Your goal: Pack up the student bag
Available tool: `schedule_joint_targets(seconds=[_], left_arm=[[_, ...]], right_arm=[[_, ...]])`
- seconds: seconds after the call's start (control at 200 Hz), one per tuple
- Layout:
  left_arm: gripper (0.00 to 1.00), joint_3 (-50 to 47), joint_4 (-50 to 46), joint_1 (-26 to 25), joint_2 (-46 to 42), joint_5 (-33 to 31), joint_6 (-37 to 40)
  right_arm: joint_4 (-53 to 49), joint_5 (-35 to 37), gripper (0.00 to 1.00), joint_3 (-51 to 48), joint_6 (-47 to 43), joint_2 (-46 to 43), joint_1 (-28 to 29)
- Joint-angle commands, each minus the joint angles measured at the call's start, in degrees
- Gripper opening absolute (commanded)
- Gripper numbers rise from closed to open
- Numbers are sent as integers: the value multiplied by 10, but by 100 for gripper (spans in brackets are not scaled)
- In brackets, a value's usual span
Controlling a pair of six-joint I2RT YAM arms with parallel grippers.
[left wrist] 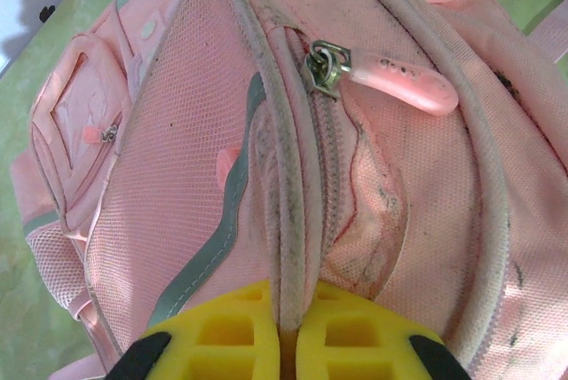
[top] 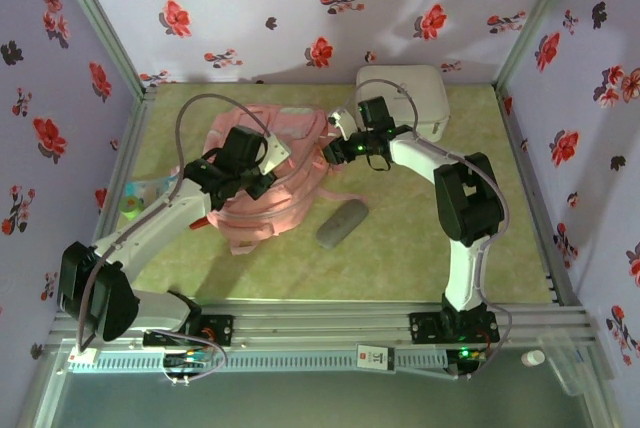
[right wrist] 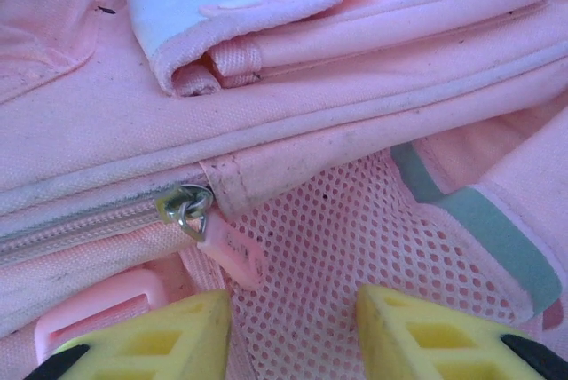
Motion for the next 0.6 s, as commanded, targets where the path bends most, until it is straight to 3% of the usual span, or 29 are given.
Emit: schedule_joint_targets(seconds=[0.0, 0.275, 0.595], left_arm=[[2, 16, 50, 6, -29, 9, -12], [2, 17, 49, 8, -29, 13, -12], [2, 18, 49, 8, -28, 21, -11]], right_arm=[[42, -8, 45, -17, -13, -24, 4], [75, 19, 48, -53, -14, -67, 4], [45, -26, 46, -20, -25, -30, 12]])
